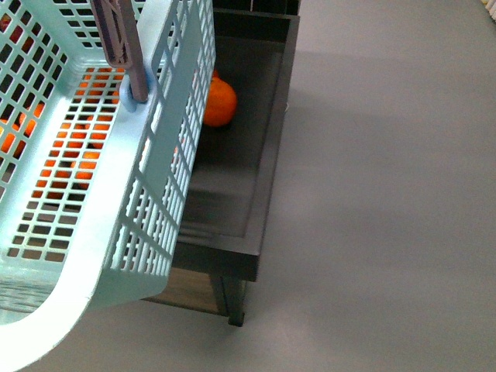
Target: Pick lemon and mango into basket
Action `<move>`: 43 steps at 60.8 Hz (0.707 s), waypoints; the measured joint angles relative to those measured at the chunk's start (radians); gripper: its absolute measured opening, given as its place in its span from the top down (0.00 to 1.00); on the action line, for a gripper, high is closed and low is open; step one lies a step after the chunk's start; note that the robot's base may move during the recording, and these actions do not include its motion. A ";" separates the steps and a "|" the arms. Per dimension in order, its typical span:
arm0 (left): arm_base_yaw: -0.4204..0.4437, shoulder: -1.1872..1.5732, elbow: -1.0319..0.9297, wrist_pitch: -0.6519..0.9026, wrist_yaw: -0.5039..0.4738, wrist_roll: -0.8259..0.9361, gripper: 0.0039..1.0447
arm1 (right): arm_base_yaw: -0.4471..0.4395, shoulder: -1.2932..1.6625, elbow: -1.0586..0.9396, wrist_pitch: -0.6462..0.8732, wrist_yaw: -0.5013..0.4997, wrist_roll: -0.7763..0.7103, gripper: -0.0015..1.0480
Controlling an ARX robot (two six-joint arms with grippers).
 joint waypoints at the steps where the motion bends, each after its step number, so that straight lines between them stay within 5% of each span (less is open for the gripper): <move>1: 0.000 0.000 0.000 0.000 0.000 0.000 0.96 | 0.000 0.000 0.000 0.000 -0.001 0.000 0.08; 43: 0.000 0.000 0.000 0.000 0.001 0.000 0.96 | 0.000 0.000 0.000 0.000 0.002 0.000 0.08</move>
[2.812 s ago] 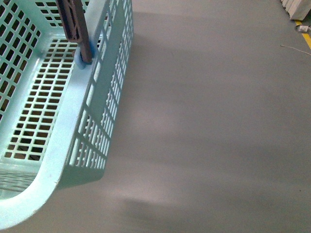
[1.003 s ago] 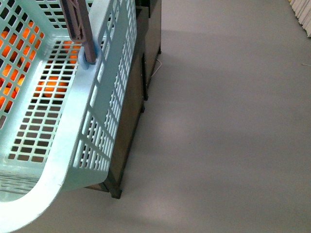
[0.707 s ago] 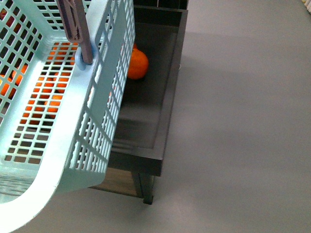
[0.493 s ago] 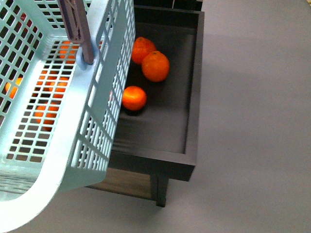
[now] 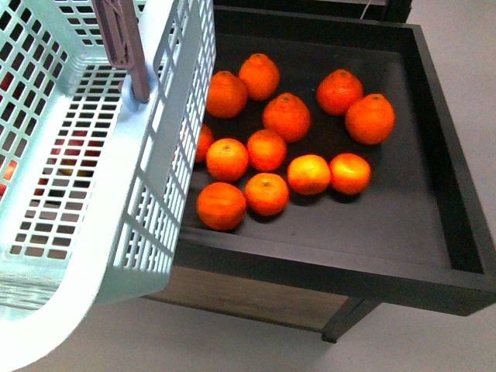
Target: Pick lemon and mango into basket
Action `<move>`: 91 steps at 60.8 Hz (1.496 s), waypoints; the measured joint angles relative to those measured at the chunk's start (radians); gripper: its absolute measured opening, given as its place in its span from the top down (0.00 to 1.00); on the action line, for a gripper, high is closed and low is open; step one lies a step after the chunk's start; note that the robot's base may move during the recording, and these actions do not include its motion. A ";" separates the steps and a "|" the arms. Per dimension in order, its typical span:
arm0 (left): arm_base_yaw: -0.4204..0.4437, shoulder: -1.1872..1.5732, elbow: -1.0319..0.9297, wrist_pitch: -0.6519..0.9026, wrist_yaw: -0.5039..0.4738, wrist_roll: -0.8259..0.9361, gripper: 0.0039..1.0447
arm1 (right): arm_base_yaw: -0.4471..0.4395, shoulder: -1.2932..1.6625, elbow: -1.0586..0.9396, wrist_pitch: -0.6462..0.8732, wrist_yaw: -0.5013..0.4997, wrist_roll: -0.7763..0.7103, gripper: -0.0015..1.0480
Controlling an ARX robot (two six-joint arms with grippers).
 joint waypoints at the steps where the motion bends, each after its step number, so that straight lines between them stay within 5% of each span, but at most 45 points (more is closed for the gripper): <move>1: 0.000 0.000 0.000 0.000 0.001 0.000 0.96 | 0.000 0.000 0.000 0.000 -0.002 0.000 0.08; 91: 0.000 0.000 0.000 0.000 0.000 0.001 0.96 | 0.000 0.000 0.000 0.000 -0.001 0.000 0.08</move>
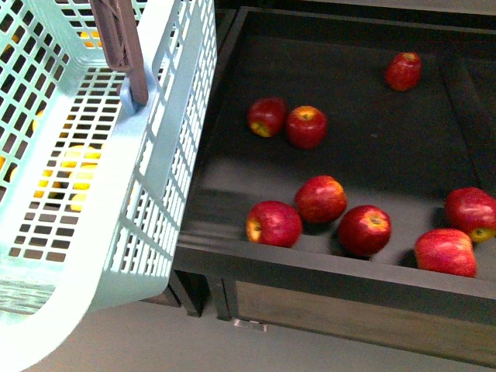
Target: Pick lemon and mango into basket
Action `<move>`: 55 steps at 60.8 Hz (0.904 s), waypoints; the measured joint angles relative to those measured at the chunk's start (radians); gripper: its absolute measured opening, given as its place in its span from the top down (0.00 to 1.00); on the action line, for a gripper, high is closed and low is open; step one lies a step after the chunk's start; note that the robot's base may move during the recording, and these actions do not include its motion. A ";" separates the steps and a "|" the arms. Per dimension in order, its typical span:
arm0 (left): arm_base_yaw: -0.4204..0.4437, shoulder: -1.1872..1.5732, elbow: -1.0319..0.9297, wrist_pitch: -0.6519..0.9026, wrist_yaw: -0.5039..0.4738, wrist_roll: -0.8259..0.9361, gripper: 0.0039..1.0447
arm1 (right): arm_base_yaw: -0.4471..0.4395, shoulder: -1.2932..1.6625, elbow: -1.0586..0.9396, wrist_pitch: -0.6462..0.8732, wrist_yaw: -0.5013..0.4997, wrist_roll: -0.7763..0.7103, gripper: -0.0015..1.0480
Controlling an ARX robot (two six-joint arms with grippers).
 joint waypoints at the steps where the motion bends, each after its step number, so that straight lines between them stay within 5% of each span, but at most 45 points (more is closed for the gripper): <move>1: 0.000 0.000 0.000 0.000 -0.002 0.001 0.96 | 0.000 0.000 0.000 0.000 -0.001 0.000 0.08; 55: 0.000 0.001 -0.001 0.000 0.002 0.003 0.96 | 0.000 0.000 0.000 -0.001 0.000 0.000 0.08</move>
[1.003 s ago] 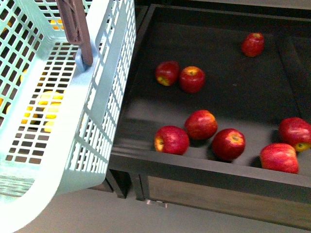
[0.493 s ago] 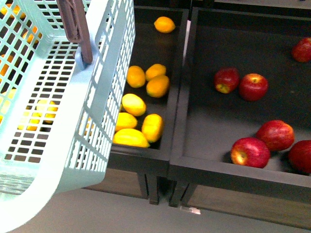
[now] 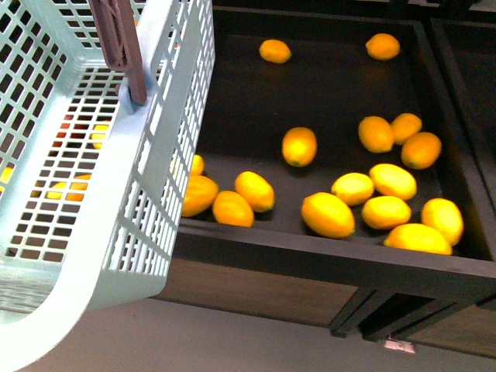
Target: Pick lemon and mango into basket
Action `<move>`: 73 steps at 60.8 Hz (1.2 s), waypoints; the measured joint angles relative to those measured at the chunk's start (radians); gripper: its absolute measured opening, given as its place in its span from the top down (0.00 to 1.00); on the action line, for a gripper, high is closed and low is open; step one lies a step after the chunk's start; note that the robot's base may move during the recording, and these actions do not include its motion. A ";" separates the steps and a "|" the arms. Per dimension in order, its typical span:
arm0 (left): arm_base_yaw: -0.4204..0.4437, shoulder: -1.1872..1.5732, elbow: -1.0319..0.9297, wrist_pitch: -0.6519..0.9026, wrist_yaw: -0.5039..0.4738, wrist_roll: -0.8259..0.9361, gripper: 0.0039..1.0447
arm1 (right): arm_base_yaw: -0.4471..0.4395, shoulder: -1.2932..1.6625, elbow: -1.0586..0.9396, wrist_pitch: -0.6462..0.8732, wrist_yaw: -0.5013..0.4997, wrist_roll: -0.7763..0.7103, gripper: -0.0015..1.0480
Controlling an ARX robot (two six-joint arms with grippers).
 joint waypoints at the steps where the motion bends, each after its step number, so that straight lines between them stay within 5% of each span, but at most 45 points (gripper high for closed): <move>1: 0.000 0.000 0.000 0.000 0.000 0.000 0.96 | 0.000 0.000 0.000 0.001 0.002 0.000 0.08; 28: 0.013 -0.002 0.000 -0.002 -0.026 0.011 0.96 | 0.000 0.000 0.000 0.000 -0.010 0.000 0.08; 32: 0.011 0.010 0.047 -0.142 -0.035 0.091 0.96 | 0.000 0.000 -0.001 0.000 -0.006 0.000 0.08; 41: 0.006 0.166 0.179 -0.246 0.037 0.376 0.96 | 0.000 -0.001 -0.001 0.000 -0.004 0.000 0.08; 54: -0.018 0.456 0.397 -0.142 0.188 0.455 0.96 | 0.000 -0.001 -0.001 0.000 -0.003 0.000 0.08; 73: -0.156 0.658 0.697 -0.211 0.392 0.509 0.96 | 0.000 -0.001 -0.001 0.000 -0.003 0.000 0.08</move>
